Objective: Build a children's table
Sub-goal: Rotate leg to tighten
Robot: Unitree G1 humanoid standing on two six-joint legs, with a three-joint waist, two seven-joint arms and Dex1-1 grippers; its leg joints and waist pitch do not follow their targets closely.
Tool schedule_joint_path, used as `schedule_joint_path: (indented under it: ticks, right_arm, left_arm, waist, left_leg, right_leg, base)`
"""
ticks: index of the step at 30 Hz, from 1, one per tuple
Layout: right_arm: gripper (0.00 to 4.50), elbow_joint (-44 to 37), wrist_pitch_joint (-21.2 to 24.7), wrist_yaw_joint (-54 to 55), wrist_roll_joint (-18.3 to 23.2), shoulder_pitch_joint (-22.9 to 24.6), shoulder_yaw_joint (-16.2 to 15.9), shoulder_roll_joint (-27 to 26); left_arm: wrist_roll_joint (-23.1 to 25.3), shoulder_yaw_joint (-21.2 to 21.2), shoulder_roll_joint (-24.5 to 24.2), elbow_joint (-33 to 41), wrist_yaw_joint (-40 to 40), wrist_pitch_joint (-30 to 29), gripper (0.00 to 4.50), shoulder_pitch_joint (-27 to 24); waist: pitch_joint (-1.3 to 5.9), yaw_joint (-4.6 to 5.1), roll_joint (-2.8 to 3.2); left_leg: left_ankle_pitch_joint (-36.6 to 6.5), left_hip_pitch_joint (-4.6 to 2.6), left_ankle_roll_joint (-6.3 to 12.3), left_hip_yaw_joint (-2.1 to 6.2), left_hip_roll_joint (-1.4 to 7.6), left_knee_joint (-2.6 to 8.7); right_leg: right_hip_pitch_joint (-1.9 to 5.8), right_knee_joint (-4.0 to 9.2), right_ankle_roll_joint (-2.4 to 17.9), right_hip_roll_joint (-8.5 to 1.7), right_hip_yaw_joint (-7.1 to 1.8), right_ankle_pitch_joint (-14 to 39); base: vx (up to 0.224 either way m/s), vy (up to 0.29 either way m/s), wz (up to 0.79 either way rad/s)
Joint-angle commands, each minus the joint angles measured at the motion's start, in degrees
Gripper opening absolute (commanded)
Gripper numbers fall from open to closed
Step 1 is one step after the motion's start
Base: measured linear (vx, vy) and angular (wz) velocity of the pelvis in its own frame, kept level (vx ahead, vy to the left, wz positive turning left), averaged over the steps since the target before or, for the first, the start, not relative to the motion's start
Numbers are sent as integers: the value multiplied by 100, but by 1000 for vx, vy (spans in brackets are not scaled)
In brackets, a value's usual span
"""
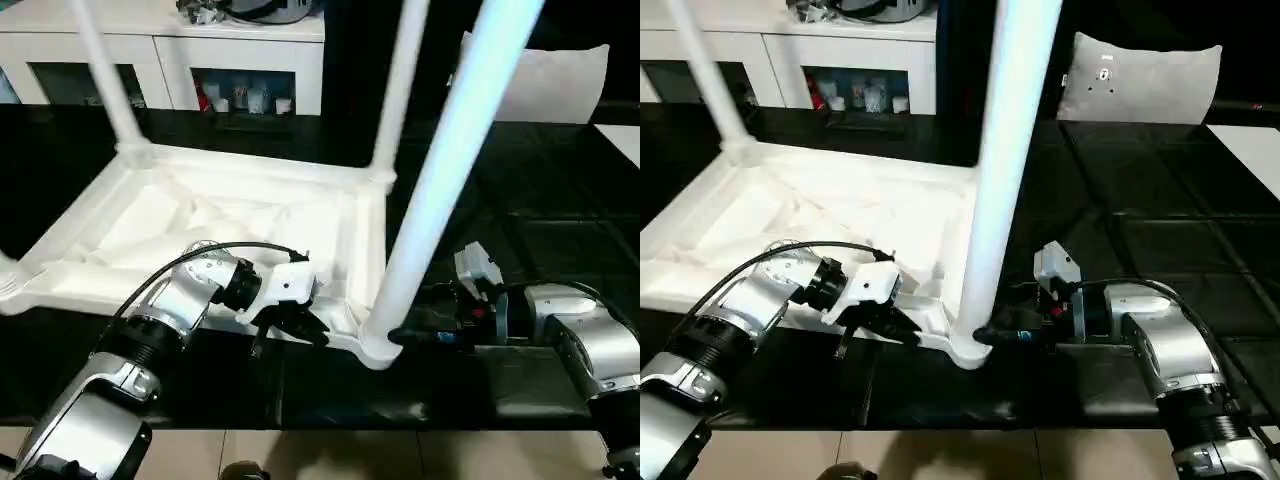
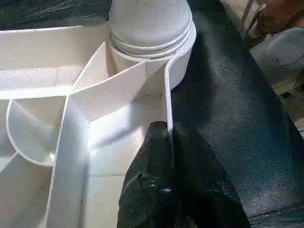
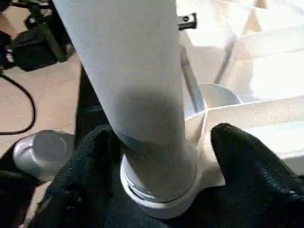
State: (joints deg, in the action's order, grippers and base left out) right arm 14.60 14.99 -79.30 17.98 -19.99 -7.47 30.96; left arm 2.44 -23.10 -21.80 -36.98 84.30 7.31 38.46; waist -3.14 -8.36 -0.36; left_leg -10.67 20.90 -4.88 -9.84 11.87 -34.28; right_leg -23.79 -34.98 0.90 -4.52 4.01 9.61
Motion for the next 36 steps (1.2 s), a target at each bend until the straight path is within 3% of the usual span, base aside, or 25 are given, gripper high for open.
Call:
schedule_joint_path:
  ticks: [1, 13, 17, 21, 22, 23, 26, 28, 29, 30, 31, 36]
  right_arm:
    - [296, 51, -54, 4, 29, -115, -41, -22]
    - [205, -50, 135, -234, 149, -8, -171, -69]
    - [198, -279, 407, -194, 363, 133, -125, -93]
    - [196, -391, 615, 394, 257, 228, -86, -278]
    - [196, -371, 677, 819, 123, 204, -57, -436]
    - [196, -284, 756, 1455, -28, 132, 35, -713]
    - [196, -125, 811, 2165, -170, 7, 160, -1058]
    - [194, 42, 883, 3002, -304, -158, 296, -1532]
    - [194, 89, 925, 3375, -349, -218, 360, -1716]
    - [194, 89, 925, 3375, -349, -218, 360, -1716]
    - [194, 204, 934, 3926, -449, -305, 429, -1984]
    - [194, 502, 807, 4940, -800, -455, 534, -2408]
  left_arm:
    - [25, -170, 81, 109, 233, 159, 0, 141]
    - [-11, -175, 139, -8, 260, 261, 0, 184]
    - [-55, -66, 188, -22, 57, 14, 0, 164]
    - [-33, 64, 307, 17, -399, -547, 0, 147]
    - [-41, 129, 391, 51, -624, -757, 0, 138]
    - [5, 185, 503, 108, -957, -1005, 0, 130]
    - [72, 236, 655, 172, -1356, -1311, 0, 138]
    - [157, 356, 984, 154, -2078, -1695, 0, 212]
    - [189, 404, 1124, 139, -2360, -1853, 0, 248]
    - [189, 404, 1124, 139, -2360, -1853, 0, 248]
    - [215, 529, 1383, 144, -2886, -2080, 0, 291]
    - [288, 740, 1933, 210, -3940, -2278, 0, 311]
  waist:
    - [405, 36, -39]
    - [413, 22, -46]
    - [407, 20, -48]
    - [398, 2, -44]
    - [392, 17, -60]
    - [357, 56, -52]
    - [337, 133, -63]
    - [307, 238, -85]
    - [311, 341, -72]
    - [321, 368, -77]
    - [341, 399, -59]
    - [384, 495, -68]
  left_leg:
    - [-1089, -51, 241, -9, 140, 397]
    - [-987, -43, 279, -15, 136, 386]
    - [-1017, -48, 261, -15, 139, 392]
    - [-1042, -50, 233, -12, 133, 398]
    - [-1061, -49, 212, -16, 128, 404]
    - [-1255, -54, 105, 5, 107, 425]
    - [-1441, -79, -16, 28, 72, 440]
    - [-1670, -90, -45, 40, 45, 441]
    - [-1785, -121, -102, 70, 34, 432]
    - [-1755, -113, -83, 72, 31, 437]
    - [-1648, -80, -29, 73, 46, 455]
    - [-1290, -47, 102, 36, 55, 452]
  right_leg:
    - [339, 425, 1086, -354, -233, 1569]
    - [345, 410, 1117, -348, -231, 1430]
    - [340, 420, 1084, -343, -233, 1520]
    - [338, 435, 1054, -351, -231, 1606]
    - [339, 437, 1030, -344, -230, 1674]
    - [320, 493, 890, -358, -210, 2205]
    - [308, 598, 571, -382, -190, 2991]
    - [287, 654, 405, -361, -155, 3397]
    - [271, 693, 339, -369, -112, 3625]
    - [286, 704, 317, -366, -112, 3598]
    - [319, 678, 354, -359, -127, 3322]
    - [345, 580, 774, -325, -185, 2183]
  base:
    - [0, 0, 0]
    - [0, 0, 0]
    - [0, 0, 0]
    - [0, 0, 0]
    - [0, 0, 0]
    - [0, 0, 0]
    - [0, 0, 0]
    - [0, 0, 0]
    - [0, 0, 0]
    - [0, 0, 0]
    - [0, 0, 0]
    - [0, 0, 0]
